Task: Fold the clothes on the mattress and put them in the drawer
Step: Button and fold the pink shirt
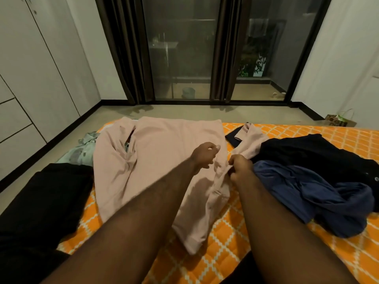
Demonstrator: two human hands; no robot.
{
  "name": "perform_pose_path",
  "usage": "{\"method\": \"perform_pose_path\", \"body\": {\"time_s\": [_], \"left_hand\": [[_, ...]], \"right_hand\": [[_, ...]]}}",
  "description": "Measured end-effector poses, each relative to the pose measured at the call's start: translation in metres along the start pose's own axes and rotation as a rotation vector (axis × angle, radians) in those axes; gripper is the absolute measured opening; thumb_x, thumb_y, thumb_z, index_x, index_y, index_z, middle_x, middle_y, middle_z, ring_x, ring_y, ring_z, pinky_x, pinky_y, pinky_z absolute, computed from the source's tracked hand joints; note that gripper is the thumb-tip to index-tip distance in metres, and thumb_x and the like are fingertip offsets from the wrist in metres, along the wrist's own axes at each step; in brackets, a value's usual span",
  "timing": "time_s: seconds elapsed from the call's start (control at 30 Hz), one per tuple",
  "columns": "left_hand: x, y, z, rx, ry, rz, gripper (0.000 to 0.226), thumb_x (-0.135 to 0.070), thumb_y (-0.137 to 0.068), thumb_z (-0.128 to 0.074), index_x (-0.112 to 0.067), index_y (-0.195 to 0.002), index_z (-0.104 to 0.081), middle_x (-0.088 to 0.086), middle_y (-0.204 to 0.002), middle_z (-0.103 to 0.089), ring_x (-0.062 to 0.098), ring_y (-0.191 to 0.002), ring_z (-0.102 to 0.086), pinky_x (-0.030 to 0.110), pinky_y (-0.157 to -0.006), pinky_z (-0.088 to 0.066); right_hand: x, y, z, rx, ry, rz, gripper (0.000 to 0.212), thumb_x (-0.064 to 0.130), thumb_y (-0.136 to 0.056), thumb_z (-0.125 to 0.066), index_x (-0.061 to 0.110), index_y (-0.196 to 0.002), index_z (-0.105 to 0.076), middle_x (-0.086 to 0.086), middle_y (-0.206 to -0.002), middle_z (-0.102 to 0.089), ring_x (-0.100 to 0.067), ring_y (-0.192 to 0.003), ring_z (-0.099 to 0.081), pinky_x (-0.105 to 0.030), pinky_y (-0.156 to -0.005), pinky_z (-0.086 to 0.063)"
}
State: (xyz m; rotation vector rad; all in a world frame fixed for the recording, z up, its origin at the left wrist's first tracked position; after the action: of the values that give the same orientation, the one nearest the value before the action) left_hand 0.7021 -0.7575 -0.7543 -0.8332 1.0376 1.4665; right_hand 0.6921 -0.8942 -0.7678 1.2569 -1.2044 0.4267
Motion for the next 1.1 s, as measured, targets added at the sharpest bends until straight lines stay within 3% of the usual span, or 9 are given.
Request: {"method": "perform_pose_path", "body": {"time_s": [0.17, 0.3, 0.43, 0.53, 0.6, 0.67, 0.77, 0.87, 1.1], "left_hand": [[-0.021, -0.018, 0.007, 0.087, -0.002, 0.043, 0.048, -0.059, -0.101, -0.046, -0.016, -0.118, -0.057, 0.007, -0.123, -0.057, 0.028, -0.110, -0.056, 0.044, -0.093, -0.049], [-0.036, -0.032, 0.001, 0.179, -0.002, 0.005, 0.044, -0.059, -0.097, -0.054, -0.031, -0.131, -0.056, -0.007, -0.142, -0.049, 0.019, -0.127, -0.043, 0.050, -0.100, -0.036], [-0.035, -0.055, -0.006, 0.173, -0.200, 0.042, 0.090, -0.034, -0.083, -0.082, -0.027, -0.156, -0.030, 0.007, -0.146, -0.048, 0.025, -0.123, -0.051, 0.040, -0.095, -0.049], [-0.019, -0.072, 0.003, -0.062, -0.700, 0.143, 0.071, -0.026, -0.083, -0.078, -0.012, -0.144, -0.044, 0.013, -0.141, -0.054, 0.033, -0.126, -0.055, 0.041, -0.095, -0.052], [-0.006, -0.076, 0.017, -0.254, -0.791, 0.181, 0.040, -0.020, -0.090, -0.064, -0.010, -0.129, -0.059, 0.013, -0.137, -0.057, 0.033, -0.125, -0.058, 0.042, -0.093, -0.052], [0.007, -0.073, 0.031, -0.367, -0.724, 0.185, 0.030, -0.015, -0.094, -0.058, -0.008, -0.123, -0.062, 0.015, -0.132, -0.059, 0.034, -0.121, -0.060, 0.041, -0.093, -0.052], [0.019, -0.069, 0.050, -0.478, -0.585, 0.153, 0.024, -0.012, -0.097, -0.052, -0.007, -0.121, -0.055, 0.018, -0.125, -0.061, 0.037, -0.113, -0.062, 0.040, -0.088, -0.052], [0.026, -0.060, 0.076, -0.616, -0.385, 0.154, 0.029, -0.012, -0.100, -0.049, -0.006, -0.128, -0.047, 0.020, -0.125, -0.061, 0.038, -0.114, -0.061, 0.043, -0.090, -0.053], [0.046, -0.035, 0.145, -0.898, -0.131, 0.283, 0.043, -0.017, -0.103, -0.048, -0.004, -0.143, -0.042, 0.021, -0.139, -0.056, 0.038, -0.125, -0.057, 0.041, -0.101, -0.045]], "right_hand": [[0.006, 0.005, -0.006, 0.105, 0.049, -0.026, 0.021, -0.012, -0.071, -0.044, 0.005, -0.083, -0.043, -0.013, -0.073, -0.040, -0.032, -0.065, -0.053, -0.039, -0.071, -0.051], [-0.004, -0.007, -0.027, 0.294, 0.388, 0.217, 0.030, -0.001, -0.093, -0.048, 0.009, -0.120, -0.056, -0.011, -0.102, -0.064, -0.033, -0.089, -0.065, -0.041, -0.074, -0.057], [-0.023, -0.006, -0.039, 0.347, 0.902, 0.413, 0.043, 0.006, -0.092, -0.064, 0.003, -0.134, -0.058, -0.018, -0.131, -0.063, -0.035, -0.121, -0.061, -0.030, -0.083, -0.051], [-0.032, -0.007, -0.047, 0.533, 1.112, 0.560, 0.055, 0.015, -0.089, -0.065, -0.006, -0.139, -0.054, -0.026, -0.139, -0.056, -0.039, -0.129, -0.054, -0.032, -0.102, -0.041], [-0.037, -0.005, -0.053, 0.721, 1.223, 0.605, 0.052, 0.021, -0.079, -0.063, 0.000, -0.126, -0.063, -0.021, -0.116, -0.065, -0.032, -0.107, -0.062, -0.013, -0.088, -0.040], [-0.045, -0.009, -0.060, 0.784, 1.240, 0.652, 0.050, 0.024, -0.065, -0.056, 0.002, -0.109, -0.068, 0.000, -0.085, -0.054, -0.013, -0.076, -0.052, -0.013, -0.066, -0.036], [-0.051, -0.002, -0.064, 0.792, 1.270, 0.746, 0.072, 0.038, -0.064, -0.065, 0.006, -0.129, -0.063, -0.013, -0.103, -0.065, -0.030, -0.094, -0.060, -0.031, -0.074, -0.040], [-0.053, 0.006, -0.066, 0.810, 1.339, 0.779, 0.080, 0.037, -0.069, -0.092, 0.010, -0.135, -0.055, -0.010, -0.131, -0.057, -0.027, -0.118, -0.053, -0.035, -0.093, -0.043], [-0.055, 0.034, -0.062, 0.887, 1.454, 0.663, 0.054, 0.011, -0.071, -0.087, 0.009, -0.114, -0.054, -0.013, -0.107, -0.064, -0.026, -0.094, -0.063, -0.044, -0.076, -0.058]]}}
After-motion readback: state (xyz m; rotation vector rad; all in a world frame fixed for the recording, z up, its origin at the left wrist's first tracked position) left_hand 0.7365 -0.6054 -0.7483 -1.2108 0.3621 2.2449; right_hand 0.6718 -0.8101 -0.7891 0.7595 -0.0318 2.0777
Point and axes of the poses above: each hand's wrist, its own y-axis away from the middle knuckle, its own z-axis out of the back of the hand, x = y × z, the point moved 2 cm from there along -y, towards the middle knuckle
